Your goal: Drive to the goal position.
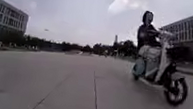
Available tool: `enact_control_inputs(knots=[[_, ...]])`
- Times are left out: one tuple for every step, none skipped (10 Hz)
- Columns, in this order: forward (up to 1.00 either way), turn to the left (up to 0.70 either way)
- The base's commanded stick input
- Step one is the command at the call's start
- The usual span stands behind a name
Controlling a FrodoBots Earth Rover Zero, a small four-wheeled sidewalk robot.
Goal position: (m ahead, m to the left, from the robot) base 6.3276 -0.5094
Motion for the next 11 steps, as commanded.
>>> enact_control_inputs(knots=[[0.7, 0.0], [0.7, 0.0], [0.7, 0.0], [0.7, 0.0], [0.7, 0.0], [0.7, 0.0], [0.7, 0.0], [0.7, 0.0], [0.7, 0.0], [0.7, 0.0], [0.7, -0.05]])
